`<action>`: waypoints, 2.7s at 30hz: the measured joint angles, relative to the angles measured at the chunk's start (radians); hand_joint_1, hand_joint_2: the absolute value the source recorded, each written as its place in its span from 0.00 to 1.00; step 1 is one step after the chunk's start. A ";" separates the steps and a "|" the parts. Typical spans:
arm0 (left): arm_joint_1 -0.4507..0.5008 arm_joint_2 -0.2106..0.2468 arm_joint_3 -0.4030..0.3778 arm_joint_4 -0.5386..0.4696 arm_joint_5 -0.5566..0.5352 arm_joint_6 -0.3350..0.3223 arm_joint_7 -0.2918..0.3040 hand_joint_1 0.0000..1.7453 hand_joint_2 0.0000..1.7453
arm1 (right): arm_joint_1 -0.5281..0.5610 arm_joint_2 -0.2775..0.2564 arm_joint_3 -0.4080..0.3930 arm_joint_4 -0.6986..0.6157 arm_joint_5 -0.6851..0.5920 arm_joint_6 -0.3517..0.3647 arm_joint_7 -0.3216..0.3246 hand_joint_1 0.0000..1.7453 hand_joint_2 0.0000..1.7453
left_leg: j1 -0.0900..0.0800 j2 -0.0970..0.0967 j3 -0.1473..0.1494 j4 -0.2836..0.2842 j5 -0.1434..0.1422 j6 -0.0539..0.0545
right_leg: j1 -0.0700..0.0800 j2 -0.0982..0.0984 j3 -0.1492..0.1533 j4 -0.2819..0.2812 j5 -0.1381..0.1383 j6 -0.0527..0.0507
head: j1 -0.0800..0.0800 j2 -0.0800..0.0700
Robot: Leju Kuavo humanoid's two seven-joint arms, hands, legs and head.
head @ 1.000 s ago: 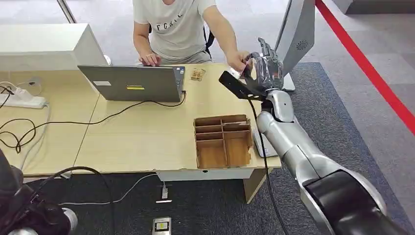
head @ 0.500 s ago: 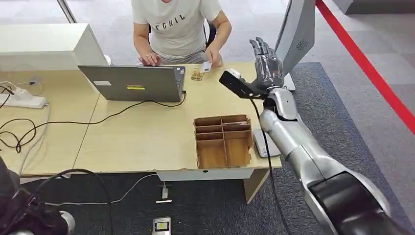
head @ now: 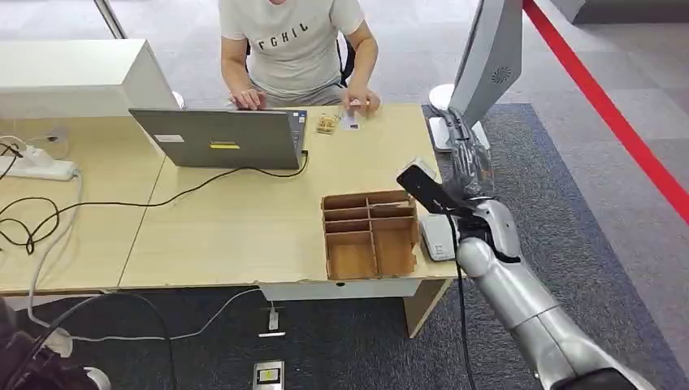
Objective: Pass the card to the sensor for recognition and then transmit it.
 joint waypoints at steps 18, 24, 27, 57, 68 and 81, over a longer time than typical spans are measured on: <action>0.019 0.000 0.004 -0.017 0.002 0.000 0.014 0.00 1.00 | 0.230 -0.112 -0.030 -0.391 -0.026 0.003 0.016 0.00 1.00 | 0.000 0.000 0.000 0.000 0.000 0.000 | 0.000 0.000 0.000 0.000 0.000 0.000 | 0.000 0.000; 0.011 -0.002 0.003 -0.016 0.004 0.000 0.014 0.00 1.00 | 0.273 -0.115 -0.028 -0.438 -0.035 0.004 -0.010 0.00 1.00 | 0.000 0.000 0.000 0.000 0.000 0.000 | 0.000 0.000 0.000 0.000 0.000 0.000 | 0.000 0.000; 0.003 -0.002 0.003 -0.016 0.004 0.000 0.017 0.00 1.00 | 0.290 -0.111 -0.025 -0.452 -0.038 0.012 -0.024 0.00 1.00 | 0.000 0.000 0.000 0.000 0.000 0.000 | 0.000 0.000 0.000 0.000 0.000 0.000 | 0.000 0.000; -0.030 -0.006 0.002 -0.013 0.006 0.000 0.027 0.00 1.00 | 0.247 0.009 0.104 -0.303 -0.167 0.146 -0.125 0.00 1.00 | 0.000 0.000 -0.001 -0.001 0.000 0.000 | 0.000 0.000 0.000 0.000 0.000 0.000 | 0.000 0.000; -0.036 -0.008 0.002 -0.013 0.001 0.000 0.028 0.00 1.00 | 0.164 0.065 0.151 -0.109 -0.057 0.023 -0.140 0.00 1.00 | 0.000 0.000 -0.001 -0.001 0.000 0.000 | 0.000 0.000 0.000 0.001 0.000 0.000 | 0.000 0.000; -0.035 -0.009 0.001 -0.013 0.002 0.000 0.031 0.00 1.00 | 0.133 0.091 0.158 0.049 -0.019 0.012 -0.140 0.00 1.00 | 0.000 0.000 -0.001 -0.001 0.000 0.000 | 0.000 0.000 0.000 0.001 0.000 0.000 | 0.000 0.000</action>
